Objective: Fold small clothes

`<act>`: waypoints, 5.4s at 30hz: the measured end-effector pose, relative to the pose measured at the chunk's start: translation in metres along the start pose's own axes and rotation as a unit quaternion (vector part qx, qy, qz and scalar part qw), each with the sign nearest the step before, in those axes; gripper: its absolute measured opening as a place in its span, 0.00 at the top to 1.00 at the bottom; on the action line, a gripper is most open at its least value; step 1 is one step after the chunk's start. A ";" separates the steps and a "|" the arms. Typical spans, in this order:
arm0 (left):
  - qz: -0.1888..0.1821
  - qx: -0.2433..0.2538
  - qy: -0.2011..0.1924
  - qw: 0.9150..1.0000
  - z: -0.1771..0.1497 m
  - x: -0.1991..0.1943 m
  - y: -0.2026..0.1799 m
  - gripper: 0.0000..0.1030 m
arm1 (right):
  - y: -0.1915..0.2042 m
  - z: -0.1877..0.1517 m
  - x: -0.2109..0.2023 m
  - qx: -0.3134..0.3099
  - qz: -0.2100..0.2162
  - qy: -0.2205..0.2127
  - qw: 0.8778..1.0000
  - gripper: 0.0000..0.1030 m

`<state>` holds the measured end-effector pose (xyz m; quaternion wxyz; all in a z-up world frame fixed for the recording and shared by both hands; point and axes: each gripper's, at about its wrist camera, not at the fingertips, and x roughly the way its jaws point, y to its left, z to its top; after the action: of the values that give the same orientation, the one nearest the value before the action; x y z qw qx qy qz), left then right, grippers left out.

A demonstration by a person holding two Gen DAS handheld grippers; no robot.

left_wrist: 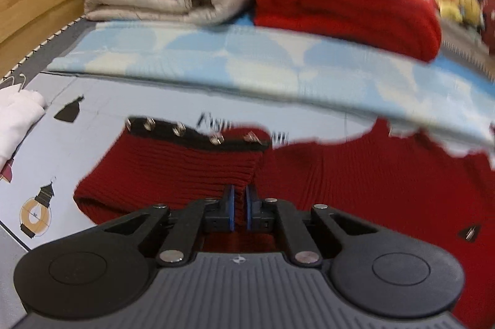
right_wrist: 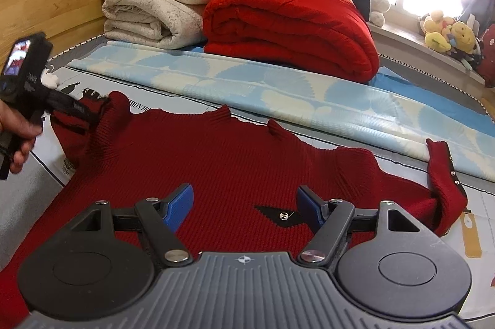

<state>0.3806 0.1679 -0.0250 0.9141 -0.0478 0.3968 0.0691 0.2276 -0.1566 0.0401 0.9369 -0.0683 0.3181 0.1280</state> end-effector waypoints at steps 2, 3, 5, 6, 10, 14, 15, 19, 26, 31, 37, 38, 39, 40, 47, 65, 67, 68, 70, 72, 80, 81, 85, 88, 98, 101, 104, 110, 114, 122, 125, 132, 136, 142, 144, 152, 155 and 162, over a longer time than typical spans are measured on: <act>0.000 -0.013 -0.016 1.000 0.008 -0.009 0.003 0.95 | 0.000 0.000 0.001 0.002 0.001 0.002 1.000 0.27; 0.000 -0.020 -0.022 1.000 0.012 -0.014 0.004 0.95 | 0.000 -0.001 0.001 0.004 0.002 0.002 1.000 0.27; -0.013 -0.033 -0.027 0.999 0.017 -0.021 0.003 0.96 | -0.001 -0.001 0.002 0.008 0.003 0.003 1.000 0.27; -0.023 -0.038 -0.026 0.999 0.021 -0.026 0.001 0.96 | -0.001 -0.001 0.002 0.011 0.004 0.003 1.000 0.27; -0.092 -0.042 -0.018 0.995 0.025 -0.052 -0.026 0.97 | -0.006 0.000 0.004 0.034 0.007 0.006 0.999 0.27; -0.174 0.011 0.001 0.985 0.012 -0.071 -0.085 0.97 | -0.014 0.000 0.008 0.057 -0.010 0.008 0.998 0.27; -0.191 0.016 0.009 0.981 0.007 -0.072 -0.098 0.97 | -0.018 -0.001 0.009 0.068 -0.016 0.010 0.998 0.27; -0.233 0.028 0.043 0.971 -0.012 -0.069 -0.137 0.97 | -0.037 -0.004 0.015 0.129 -0.046 0.027 0.990 0.27; -0.268 0.034 0.095 0.958 -0.031 -0.056 -0.166 0.91 | -0.068 -0.016 0.024 0.216 -0.088 0.050 0.971 0.28; -0.230 0.048 0.045 0.971 -0.014 -0.073 -0.153 0.79 | -0.071 -0.017 0.023 0.225 -0.091 0.047 0.969 0.28; -0.151 -0.004 0.031 0.988 0.017 -0.100 -0.110 0.74 | -0.071 -0.017 0.022 0.229 -0.078 0.040 0.969 0.27; -0.143 -0.021 0.027 0.989 0.020 -0.106 -0.098 0.73 | -0.072 -0.017 0.022 0.234 -0.075 0.041 0.968 0.28; -0.134 -0.039 0.022 0.990 0.022 -0.112 -0.084 0.72 | -0.071 -0.017 0.022 0.240 -0.069 0.042 0.967 0.28; -0.125 -0.055 0.014 0.991 0.022 -0.115 -0.073 0.68 | -0.071 -0.018 0.023 0.246 -0.063 0.043 0.966 0.29; -0.016 -0.101 0.042 0.994 0.015 -0.084 -0.019 0.68 | -0.063 -0.020 0.027 0.268 -0.020 0.043 0.962 0.40; -0.056 -0.090 0.053 0.993 0.022 -0.072 -0.015 0.66 | -0.010 -0.040 0.094 0.262 0.059 0.098 0.958 0.28; -0.066 -0.097 0.051 0.992 0.026 -0.074 -0.012 0.66 | -0.007 -0.042 0.110 0.301 0.050 0.109 0.946 0.27; -0.070 -0.101 0.049 0.991 0.029 -0.076 -0.009 0.66 | -0.004 -0.042 0.118 0.323 0.049 0.113 0.938 0.27; -0.073 -0.109 0.042 0.991 0.032 -0.081 -0.005 0.66 | 0.005 -0.041 0.130 0.350 0.048 0.116 0.928 0.27; -0.071 -0.113 0.039 0.990 0.034 -0.083 0.000 0.66 | 0.017 -0.036 0.139 0.350 0.023 0.111 0.930 0.26; -0.073 -0.123 0.040 0.989 0.034 -0.087 0.014 0.66 | 0.024 -0.016 0.134 0.332 -0.019 0.063 0.941 0.96; -0.074 -0.125 0.039 0.989 0.034 -0.088 0.016 0.66 | 0.022 -0.009 0.126 0.313 -0.015 0.046 0.948 0.96; -0.070 -0.131 0.038 0.988 0.033 -0.090 0.025 0.66 | -0.009 0.018 0.086 0.263 -0.014 -0.015 0.965 0.97; -0.066 -0.137 0.036 0.988 0.033 -0.092 0.032 0.66 | -0.052 0.028 0.068 0.254 -0.054 -0.033 0.965 0.97; -0.058 -0.151 0.033 0.986 0.036 -0.095 0.045 0.66 | -0.142 0.007 0.093 0.241 -0.215 0.032 0.946 0.99; -0.057 -0.151 0.035 0.986 0.037 -0.095 0.047 0.66 | -0.140 -0.001 0.097 0.233 -0.249 0.052 0.938 0.96; -0.057 -0.154 0.034 0.986 0.038 -0.095 0.050 0.66 | -0.136 -0.013 0.096 0.260 -0.220 0.070 0.938 0.74; -0.060 -0.150 0.038 0.986 0.037 -0.094 0.045 0.62 | -0.122 -0.027 0.070 0.260 -0.204 0.019 0.944 0.52; -0.061 -0.142 0.037 0.987 0.039 -0.093 0.036 0.62 | -0.099 -0.030 0.073 0.235 -0.137 -0.002 0.962 0.52; -0.071 -0.127 0.042 0.988 0.037 -0.091 0.021 0.62 | -0.039 -0.036 0.131 0.186 -0.017 0.092 0.978 0.46; -0.071 -0.125 0.043 0.989 0.037 -0.090 0.021 0.62 | -0.035 -0.023 0.120 0.154 0.010 0.099 0.983 0.46; -0.080 -0.110 0.049 0.990 0.036 -0.088 0.009 0.57 | -0.086 -0.011 0.059 0.146 -0.019 0.056 0.988 0.46; -0.081 -0.083 0.052 0.992 0.031 -0.088 -0.007 0.57 | -0.131 -0.016 0.028 0.182 -0.057 0.035 0.981 0.46; -0.085 -0.016 0.067 0.994 0.014 -0.083 -0.044 0.57 | -0.180 -0.033 -0.016 0.220 -0.104 -0.022 0.970 0.51; -0.091 -0.001 0.076 0.993 0.007 -0.081 -0.056 0.57 | -0.194 -0.038 -0.020 0.252 -0.114 -0.030 0.960 0.62; -0.105 0.049 0.088 0.989 -0.011 -0.076 -0.099 0.52 | -0.224 -0.036 -0.015 0.298 -0.131 -0.056 0.944 0.70; -0.106 0.059 0.094 0.988 -0.014 -0.072 -0.108 0.52 | -0.225 -0.033 -0.011 0.280 -0.134 -0.055 0.949 0.69; -0.104 0.058 0.098 0.988 -0.012 -0.066 -0.115 0.52 | -0.230 -0.032 -0.004 0.249 -0.149 -0.052 0.956 0.70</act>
<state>0.3463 0.0467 0.0184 0.8743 -0.0424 0.4805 -0.0548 0.2716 -0.3845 0.0277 0.9477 0.1273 0.2774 -0.0932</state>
